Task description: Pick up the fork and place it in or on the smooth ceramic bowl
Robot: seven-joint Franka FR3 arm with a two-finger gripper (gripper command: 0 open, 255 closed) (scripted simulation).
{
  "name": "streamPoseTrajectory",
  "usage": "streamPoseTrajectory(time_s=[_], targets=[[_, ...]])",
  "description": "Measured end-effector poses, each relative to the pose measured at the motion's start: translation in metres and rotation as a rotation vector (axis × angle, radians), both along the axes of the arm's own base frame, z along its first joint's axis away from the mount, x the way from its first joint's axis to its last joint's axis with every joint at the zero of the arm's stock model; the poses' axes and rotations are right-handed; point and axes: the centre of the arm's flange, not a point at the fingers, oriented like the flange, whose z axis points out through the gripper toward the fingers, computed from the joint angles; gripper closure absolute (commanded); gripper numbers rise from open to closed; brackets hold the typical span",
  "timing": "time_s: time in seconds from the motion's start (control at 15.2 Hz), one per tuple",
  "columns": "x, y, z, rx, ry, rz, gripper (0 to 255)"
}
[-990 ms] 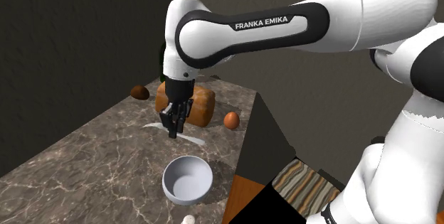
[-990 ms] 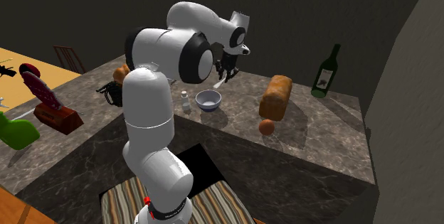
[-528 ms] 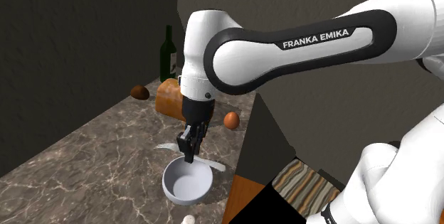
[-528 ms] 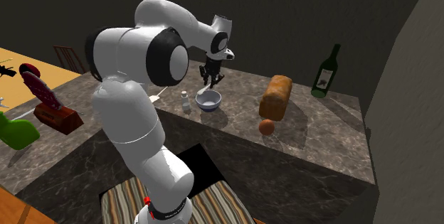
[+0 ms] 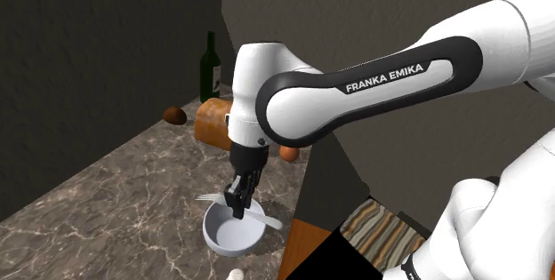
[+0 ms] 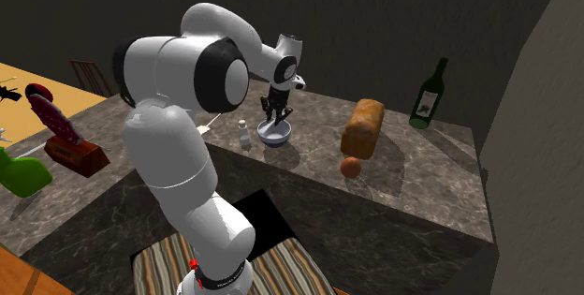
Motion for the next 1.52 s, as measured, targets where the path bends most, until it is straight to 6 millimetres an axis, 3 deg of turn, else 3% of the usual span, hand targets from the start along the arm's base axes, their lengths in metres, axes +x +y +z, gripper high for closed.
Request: streamPoseTrajectory(time_s=[0.2,0.66,0.73,1.12,1.39,1.52], targets=[[0.000,0.001,-0.014,0.001,-0.002,0.001,255],[0.000,0.001,-0.016,0.005,-0.008,0.001,255],[-0.001,0.001,-0.016,0.006,-0.008,0.000,0],[-0.001,0.000,-0.020,0.000,-0.001,0.000,0],[0.006,-0.005,0.017,0.001,-0.002,0.000,0],[0.008,-0.006,0.026,0.001,-0.002,0.000,0]])
